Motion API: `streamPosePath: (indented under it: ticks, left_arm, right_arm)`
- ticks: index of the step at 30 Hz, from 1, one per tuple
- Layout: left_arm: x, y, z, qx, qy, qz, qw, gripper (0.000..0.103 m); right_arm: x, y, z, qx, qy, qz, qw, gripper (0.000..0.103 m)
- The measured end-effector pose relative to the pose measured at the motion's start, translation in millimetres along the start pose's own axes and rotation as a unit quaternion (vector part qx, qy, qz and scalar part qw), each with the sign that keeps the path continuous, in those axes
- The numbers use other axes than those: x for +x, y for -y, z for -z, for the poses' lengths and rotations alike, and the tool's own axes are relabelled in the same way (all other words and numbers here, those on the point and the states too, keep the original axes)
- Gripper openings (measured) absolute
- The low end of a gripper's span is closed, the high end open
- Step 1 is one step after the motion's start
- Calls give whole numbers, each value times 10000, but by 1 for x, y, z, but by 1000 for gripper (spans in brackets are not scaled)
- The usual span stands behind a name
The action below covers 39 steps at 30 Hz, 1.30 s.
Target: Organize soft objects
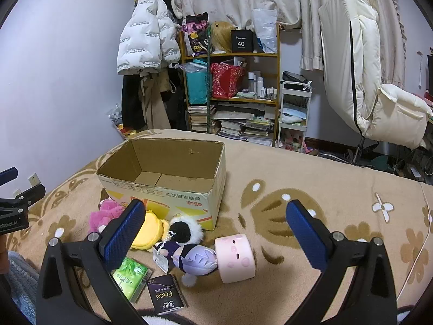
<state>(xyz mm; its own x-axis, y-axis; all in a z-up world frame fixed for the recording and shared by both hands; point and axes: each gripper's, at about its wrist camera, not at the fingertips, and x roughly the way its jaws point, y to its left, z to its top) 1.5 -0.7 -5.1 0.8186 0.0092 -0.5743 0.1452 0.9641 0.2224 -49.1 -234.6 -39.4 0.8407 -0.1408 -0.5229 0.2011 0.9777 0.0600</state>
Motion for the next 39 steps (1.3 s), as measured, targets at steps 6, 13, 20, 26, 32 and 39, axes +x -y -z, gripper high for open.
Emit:
streamPosePath:
  ticks: [6,13,20,26,32,39]
  left_arm:
    - [-2,-1,-1,-12,9,9,10000,101]
    - [-3,-1,-1,8,15,16,10000,101]
    - [-3,-1,-1,15,13,7,10000,101]
    - [-3,-1,-1,29,26,15,10000,101]
    - [-3,-1,-1,20,13,35,10000,101]
    - [-3,-2,-1,31,2,39,10000,101]
  right_arm:
    - [1,0,0,1,-5,-3,10000,103]
    - [1,0,0,1,-14,5,10000,103]
    - [1,0,0,-1,-21,-3,10000,103]
    - [2,0,0,-1,-28,1,10000,103]
    - [2,-1,0,-6,-37,6,10000,103]
    - [3,-1,0,-8,-47,3,10000,103]
